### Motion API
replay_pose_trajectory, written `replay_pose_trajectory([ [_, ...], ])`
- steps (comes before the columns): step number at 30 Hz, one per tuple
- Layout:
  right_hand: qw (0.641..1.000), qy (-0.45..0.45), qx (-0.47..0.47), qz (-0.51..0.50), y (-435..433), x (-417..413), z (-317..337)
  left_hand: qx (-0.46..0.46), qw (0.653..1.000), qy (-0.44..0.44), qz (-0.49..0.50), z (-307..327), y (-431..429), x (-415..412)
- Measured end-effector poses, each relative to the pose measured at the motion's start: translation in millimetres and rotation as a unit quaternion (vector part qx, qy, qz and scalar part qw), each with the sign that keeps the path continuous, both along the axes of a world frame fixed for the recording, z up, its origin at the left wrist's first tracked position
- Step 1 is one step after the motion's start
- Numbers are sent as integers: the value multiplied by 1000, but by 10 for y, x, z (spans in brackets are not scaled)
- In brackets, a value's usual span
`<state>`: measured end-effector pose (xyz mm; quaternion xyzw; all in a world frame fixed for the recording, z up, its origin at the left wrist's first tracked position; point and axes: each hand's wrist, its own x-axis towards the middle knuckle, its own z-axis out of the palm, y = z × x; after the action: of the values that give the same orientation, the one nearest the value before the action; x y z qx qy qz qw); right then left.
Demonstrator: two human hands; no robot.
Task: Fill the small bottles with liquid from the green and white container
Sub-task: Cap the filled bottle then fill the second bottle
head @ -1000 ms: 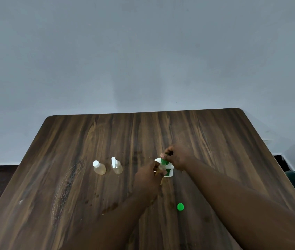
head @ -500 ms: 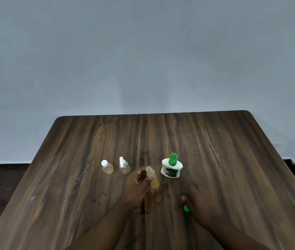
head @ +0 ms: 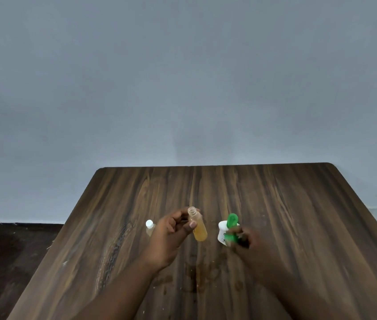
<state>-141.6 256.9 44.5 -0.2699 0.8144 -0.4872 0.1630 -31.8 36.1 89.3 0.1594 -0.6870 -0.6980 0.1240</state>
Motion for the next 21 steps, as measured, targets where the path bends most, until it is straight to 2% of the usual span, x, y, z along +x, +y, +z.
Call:
replay_pose_trajectory([
  [1,999,-5,-44,8,-92,-101,386,-9,1000,8,2,92,0,-27],
  [3,993,54,-80,67,-248,-214,1112,-30,999,25,5,286,24,-81],
  [7,964,167,-14,208,-400,-315,2031,-72,996,56,10,662,113,-179],
  [11,925,271,42,265,-480,-345,2325,-112,991,70,0,951,188,-183],
  [15,870,382,104,293,-530,-349,2519,-158,985,68,6,1087,225,-174],
  [21,857,391,161,294,-519,-387,2834,-162,984,72,-24,1289,199,-193],
])
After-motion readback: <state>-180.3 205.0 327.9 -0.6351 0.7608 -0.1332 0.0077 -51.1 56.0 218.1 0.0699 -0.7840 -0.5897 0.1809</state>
